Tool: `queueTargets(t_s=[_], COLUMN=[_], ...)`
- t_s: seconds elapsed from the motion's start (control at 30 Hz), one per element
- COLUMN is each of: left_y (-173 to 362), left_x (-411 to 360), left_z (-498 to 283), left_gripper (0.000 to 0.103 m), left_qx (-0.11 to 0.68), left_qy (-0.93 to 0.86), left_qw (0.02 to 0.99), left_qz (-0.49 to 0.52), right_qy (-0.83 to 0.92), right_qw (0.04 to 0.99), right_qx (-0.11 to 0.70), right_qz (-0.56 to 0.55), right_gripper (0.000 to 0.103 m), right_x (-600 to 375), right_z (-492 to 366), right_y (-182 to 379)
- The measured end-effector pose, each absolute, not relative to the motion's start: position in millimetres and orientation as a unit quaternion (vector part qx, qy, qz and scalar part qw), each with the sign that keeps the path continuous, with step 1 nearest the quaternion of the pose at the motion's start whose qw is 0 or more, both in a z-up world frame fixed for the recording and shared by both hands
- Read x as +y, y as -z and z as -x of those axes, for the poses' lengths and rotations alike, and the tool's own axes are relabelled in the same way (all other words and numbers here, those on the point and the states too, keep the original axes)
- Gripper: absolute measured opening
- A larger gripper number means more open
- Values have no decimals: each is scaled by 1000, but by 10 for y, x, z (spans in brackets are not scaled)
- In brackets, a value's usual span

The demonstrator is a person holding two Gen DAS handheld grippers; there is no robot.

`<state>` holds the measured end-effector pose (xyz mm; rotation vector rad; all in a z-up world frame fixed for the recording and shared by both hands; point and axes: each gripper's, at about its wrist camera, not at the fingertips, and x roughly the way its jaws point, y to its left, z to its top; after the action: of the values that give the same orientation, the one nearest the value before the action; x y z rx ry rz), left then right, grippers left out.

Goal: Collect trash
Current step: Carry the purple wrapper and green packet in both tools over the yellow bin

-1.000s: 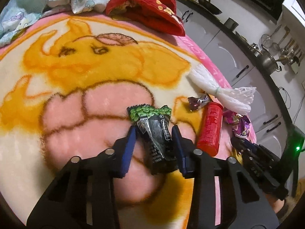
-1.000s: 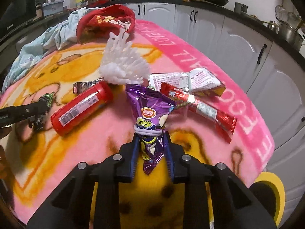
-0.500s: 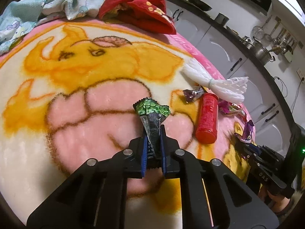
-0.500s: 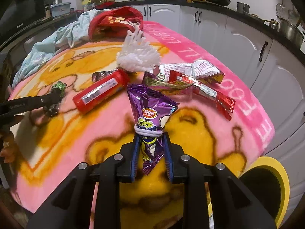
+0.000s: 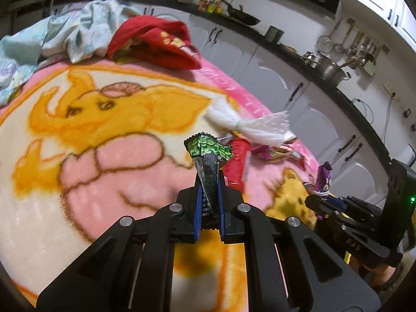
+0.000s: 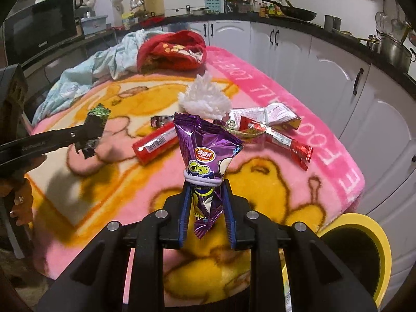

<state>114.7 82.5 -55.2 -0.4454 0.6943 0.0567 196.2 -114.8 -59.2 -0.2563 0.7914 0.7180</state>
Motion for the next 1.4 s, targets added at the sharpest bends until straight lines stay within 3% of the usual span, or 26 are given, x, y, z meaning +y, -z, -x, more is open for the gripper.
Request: queueTargets(t_s=[1.4], left_y=[188], left_x=[-470], left_z=[-1458], left_gripper=[5], left_qx=[316], left_qy=[104], left_qw=[934], left_qz=[133], right_qy=[-274], right_qw=[903], right_qx=[329], right_qz=[46], right_gripper=[22], right_x=[-2354], right_z=[-1746], right_y=[58])
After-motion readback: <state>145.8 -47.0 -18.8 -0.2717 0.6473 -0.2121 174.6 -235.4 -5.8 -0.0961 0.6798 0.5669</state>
